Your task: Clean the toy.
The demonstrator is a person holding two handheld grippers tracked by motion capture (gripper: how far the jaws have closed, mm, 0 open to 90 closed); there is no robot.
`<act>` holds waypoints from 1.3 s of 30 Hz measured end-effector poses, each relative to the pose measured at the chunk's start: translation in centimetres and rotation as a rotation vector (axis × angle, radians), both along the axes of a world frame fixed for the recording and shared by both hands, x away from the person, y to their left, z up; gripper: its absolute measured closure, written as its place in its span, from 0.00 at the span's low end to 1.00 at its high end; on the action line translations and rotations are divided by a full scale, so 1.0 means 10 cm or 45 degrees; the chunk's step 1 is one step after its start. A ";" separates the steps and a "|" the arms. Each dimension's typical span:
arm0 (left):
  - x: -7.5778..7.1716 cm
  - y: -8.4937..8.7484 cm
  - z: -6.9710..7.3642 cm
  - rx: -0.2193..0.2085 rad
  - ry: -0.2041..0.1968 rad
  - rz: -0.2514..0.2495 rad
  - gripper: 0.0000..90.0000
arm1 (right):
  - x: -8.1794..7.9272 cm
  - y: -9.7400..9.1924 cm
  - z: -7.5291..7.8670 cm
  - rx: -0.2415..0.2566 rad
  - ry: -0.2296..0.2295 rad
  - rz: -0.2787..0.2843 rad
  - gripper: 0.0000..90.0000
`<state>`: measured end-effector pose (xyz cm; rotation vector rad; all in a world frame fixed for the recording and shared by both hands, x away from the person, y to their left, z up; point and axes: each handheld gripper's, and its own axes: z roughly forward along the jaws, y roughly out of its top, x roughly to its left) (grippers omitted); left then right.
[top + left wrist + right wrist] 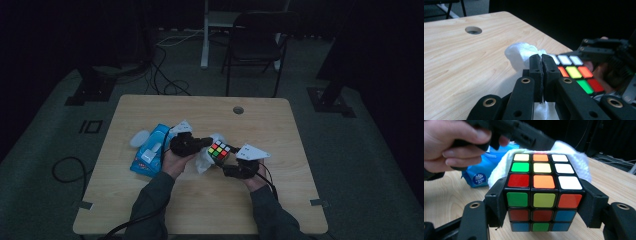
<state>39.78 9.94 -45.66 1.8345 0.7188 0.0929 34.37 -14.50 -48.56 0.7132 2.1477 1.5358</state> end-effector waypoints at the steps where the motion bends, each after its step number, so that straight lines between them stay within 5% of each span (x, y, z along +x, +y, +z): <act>1: 0.00 -0.01 -0.02 0.006 0.006 -0.002 0.98 | 0.00 0.00 0.01 0.005 -0.003 -0.001 0.38; 24: -0.06 -0.02 -0.33 0.046 0.098 -0.005 0.99 | 0.05 -0.13 0.04 0.068 0.005 -0.067 0.38; 39: -0.25 0.01 -0.17 -0.009 0.010 -0.022 0.99 | 0.09 -0.14 -0.01 0.047 0.037 -0.133 0.38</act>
